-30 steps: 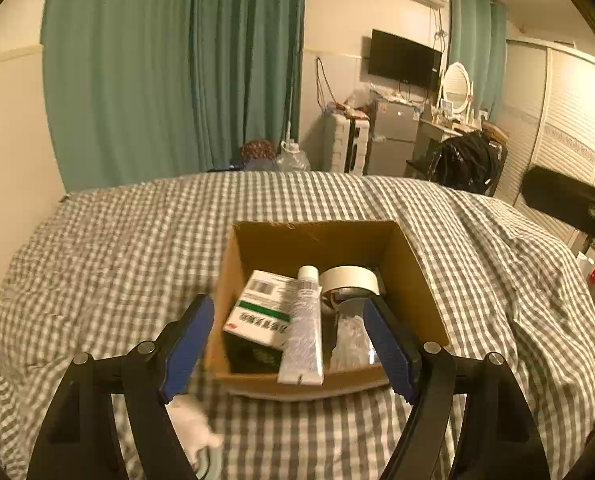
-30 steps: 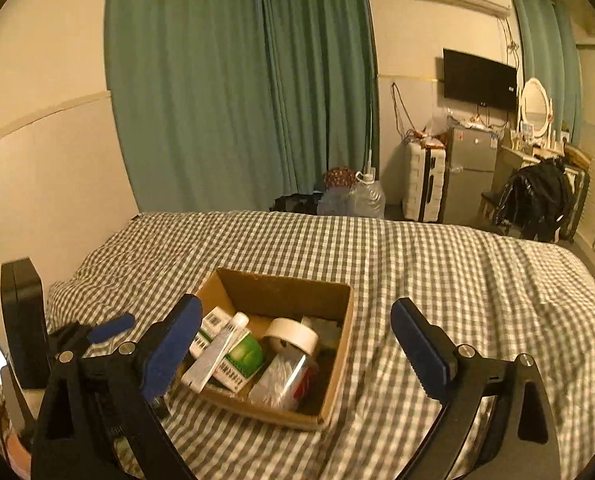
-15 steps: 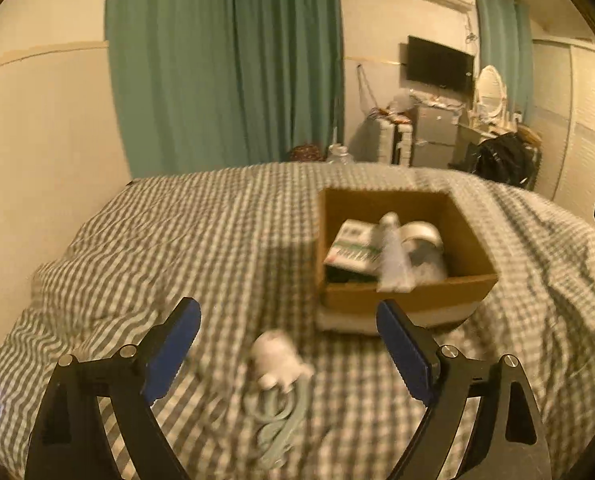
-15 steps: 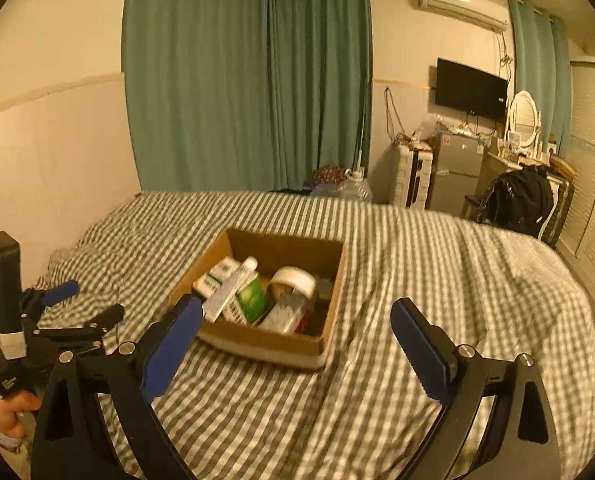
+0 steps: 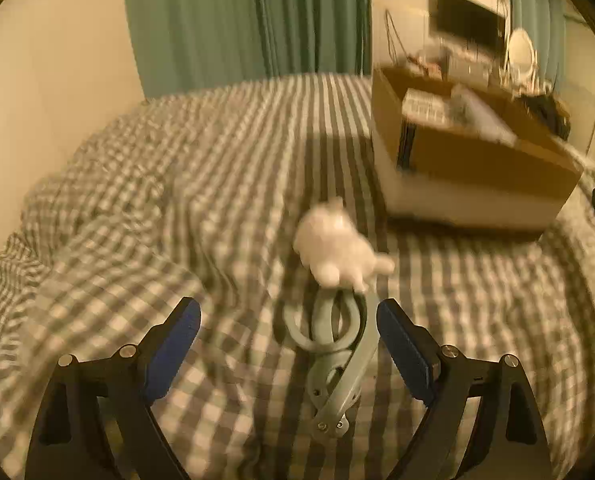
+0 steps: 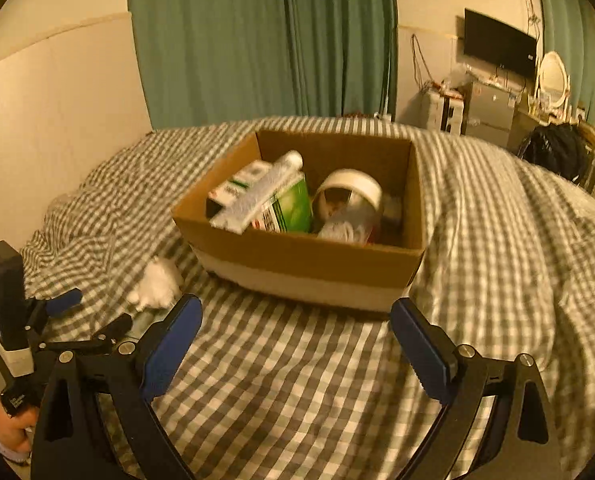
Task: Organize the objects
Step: 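Grasp the white toy figure with the left tool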
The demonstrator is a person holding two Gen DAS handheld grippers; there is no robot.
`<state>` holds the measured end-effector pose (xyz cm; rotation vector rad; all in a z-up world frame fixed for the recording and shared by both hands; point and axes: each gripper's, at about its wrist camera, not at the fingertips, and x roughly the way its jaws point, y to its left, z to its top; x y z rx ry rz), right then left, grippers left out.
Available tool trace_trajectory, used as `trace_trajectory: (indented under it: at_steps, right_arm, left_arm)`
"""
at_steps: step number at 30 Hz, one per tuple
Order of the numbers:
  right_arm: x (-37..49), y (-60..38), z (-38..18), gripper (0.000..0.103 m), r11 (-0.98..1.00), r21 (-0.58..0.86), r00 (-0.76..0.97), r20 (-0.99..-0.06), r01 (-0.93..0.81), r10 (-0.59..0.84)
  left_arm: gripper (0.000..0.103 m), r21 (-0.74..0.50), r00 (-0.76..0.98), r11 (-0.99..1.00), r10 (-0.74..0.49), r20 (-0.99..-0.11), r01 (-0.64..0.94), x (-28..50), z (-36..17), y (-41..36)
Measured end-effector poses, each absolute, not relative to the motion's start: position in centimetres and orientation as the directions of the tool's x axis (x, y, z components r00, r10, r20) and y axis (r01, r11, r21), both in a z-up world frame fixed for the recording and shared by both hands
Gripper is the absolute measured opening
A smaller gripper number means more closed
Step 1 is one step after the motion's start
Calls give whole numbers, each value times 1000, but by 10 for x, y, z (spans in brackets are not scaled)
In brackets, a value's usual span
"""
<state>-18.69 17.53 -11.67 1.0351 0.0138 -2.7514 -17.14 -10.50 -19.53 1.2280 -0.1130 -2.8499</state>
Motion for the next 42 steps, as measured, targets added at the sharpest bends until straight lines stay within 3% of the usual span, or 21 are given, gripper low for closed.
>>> trace_trajectory:
  at_steps: [11,13,14,16,31,38,39,40,42]
  right_arm:
    - [-201,184,-159,96,-978,99,-654,-730,185,-198]
    - [-201,186,-163,96,-979,99,-643,-741,178,-192]
    - [-201,186,-164,96,-979,100,-641,-743,176,-191]
    - [-200,188,-163,96,-979,101,-642,-742,175,-191]
    - [-181,176,-143,96,-982,66,-683,-710,177,-171]
    - [-164,164,-132,96,-980,60,-693,-699,192,-178]
    - [-163,162,-132,96,-979,60,-690,-701,193,-179]
    - [-162,160,-132,96,-979,60,-687,-704,196,-181]
    - [-162,154,-132,96,-977,58,-682,-707,207,-186]
  left_arm:
    - [92,5,-701,-999,20,-713,-34,-227,-203,-85]
    - [88,-34,-679,-999,49,-732,-35,-237,-207,-87]
    - [81,-47,-662,-998,58,-747,-35,-240,-210,-87]
    - [81,-55,-654,-998,66,-754,-37,-242,-212,-89]
    - [81,-124,-655,-992,99,-749,-8,-206,-195,-109]
    - [80,-156,-703,-988,108,-703,4,-170,-165,-124]
    - [79,-154,-710,-988,104,-696,7,-164,-160,-128]
    - [68,-150,-716,-989,96,-692,12,-161,-157,-129]
    - [68,-156,-718,-988,102,-689,9,-158,-152,-131]
